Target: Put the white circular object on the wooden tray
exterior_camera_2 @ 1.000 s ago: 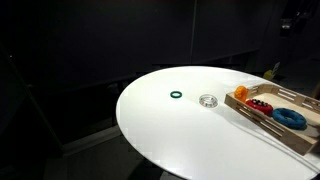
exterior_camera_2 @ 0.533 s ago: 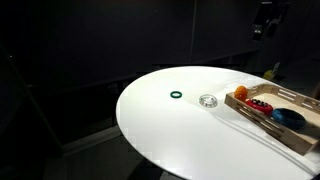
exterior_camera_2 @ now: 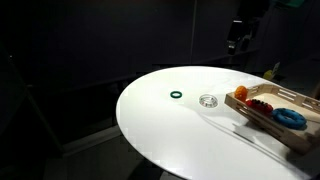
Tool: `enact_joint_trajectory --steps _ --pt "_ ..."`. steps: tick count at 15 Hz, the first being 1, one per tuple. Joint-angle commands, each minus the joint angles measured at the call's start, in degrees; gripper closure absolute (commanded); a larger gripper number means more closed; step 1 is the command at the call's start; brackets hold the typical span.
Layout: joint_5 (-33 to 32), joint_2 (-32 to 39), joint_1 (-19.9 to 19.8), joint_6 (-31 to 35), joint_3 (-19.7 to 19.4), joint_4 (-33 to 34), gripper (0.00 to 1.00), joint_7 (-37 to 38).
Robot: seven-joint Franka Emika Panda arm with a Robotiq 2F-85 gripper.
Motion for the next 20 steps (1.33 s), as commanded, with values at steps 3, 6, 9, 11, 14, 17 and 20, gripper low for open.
enact_joint_trajectory --steps 3,6,9,11,14,17,20 --pt "-0.37 5.96 1.29 2.23 1.54 2.44 0.0 0.94" --pt "-1.1 8.31 1.85 3.23 1.81 1.92 0.0 1.5" --pt "-1.78 10.59 2.12 4.28 1.69 1.7 0.0 2.13" --pt "-3.9 11.85 2.37 5.27 1.38 1.57 0.0 3.55" --pt "-4.55 13.35 2.3 4.74 1.4 1.95 0.0 4.48" --pt "-3.56 13.04 1.96 5.3 1.61 0.62 0.0 2.91" --pt "-3.56 13.13 1.97 5.3 1.61 0.58 0.0 2.91"
